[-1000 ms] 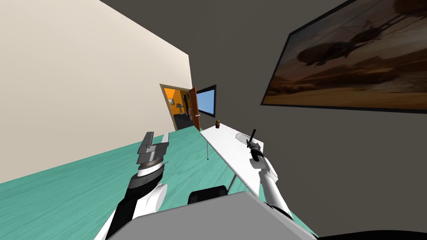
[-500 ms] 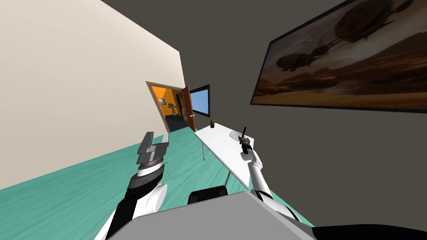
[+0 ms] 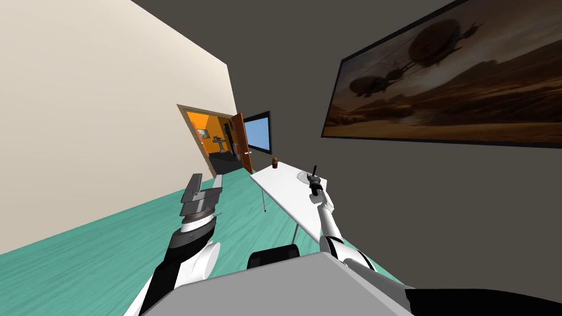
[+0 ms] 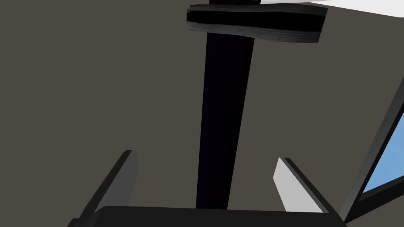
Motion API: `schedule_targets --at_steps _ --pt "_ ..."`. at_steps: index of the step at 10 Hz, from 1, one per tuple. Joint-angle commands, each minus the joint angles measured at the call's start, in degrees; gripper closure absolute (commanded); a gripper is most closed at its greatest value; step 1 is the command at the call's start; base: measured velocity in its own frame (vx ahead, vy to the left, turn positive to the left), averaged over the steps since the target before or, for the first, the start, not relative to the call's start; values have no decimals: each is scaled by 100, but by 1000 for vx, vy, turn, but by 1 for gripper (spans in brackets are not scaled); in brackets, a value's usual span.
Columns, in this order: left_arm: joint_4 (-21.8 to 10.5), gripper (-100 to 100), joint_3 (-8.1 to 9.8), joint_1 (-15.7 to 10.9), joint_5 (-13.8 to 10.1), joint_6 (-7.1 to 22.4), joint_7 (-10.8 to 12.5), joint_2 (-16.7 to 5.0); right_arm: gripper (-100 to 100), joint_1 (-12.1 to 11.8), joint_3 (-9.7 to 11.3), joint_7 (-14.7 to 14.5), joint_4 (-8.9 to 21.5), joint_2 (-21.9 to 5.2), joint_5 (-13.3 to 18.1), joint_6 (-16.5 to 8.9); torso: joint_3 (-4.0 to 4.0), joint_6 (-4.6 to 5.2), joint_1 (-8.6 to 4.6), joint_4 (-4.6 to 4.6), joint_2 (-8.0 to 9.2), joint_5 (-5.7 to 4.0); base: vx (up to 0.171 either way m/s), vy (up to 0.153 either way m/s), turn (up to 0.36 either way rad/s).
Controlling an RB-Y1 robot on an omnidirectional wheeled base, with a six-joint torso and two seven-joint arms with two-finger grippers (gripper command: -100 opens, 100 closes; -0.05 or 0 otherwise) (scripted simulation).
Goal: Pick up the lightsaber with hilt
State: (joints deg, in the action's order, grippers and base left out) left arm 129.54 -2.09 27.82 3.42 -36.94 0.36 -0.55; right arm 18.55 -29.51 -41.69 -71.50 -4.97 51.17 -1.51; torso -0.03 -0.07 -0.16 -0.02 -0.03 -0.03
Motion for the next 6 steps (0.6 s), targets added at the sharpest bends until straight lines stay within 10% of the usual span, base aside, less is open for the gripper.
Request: schedule_targets --at_steps 1,4,5,6 --pt "0 0 0 0 0 0 0 0 -100 286 286 -15 69 143 219 -130 0 0 0 0 0 0 -7 -49 -302" --pt "0 0 0 0 0 0 0 0 -100 278 342 11 32 101 175 -172 1 -1 -3 1 2 -1 -6 -26 -62" --pt "0 0 0 0 0 0 0 0 100 286 343 8 37 100 176 -164 1 0 3 0 2 1 0 0 0" --pt "0 0 0 0 0 0 0 0 100 285 343 9 36 100 175 -165 1 0 5 0 2 1 0 0 0"
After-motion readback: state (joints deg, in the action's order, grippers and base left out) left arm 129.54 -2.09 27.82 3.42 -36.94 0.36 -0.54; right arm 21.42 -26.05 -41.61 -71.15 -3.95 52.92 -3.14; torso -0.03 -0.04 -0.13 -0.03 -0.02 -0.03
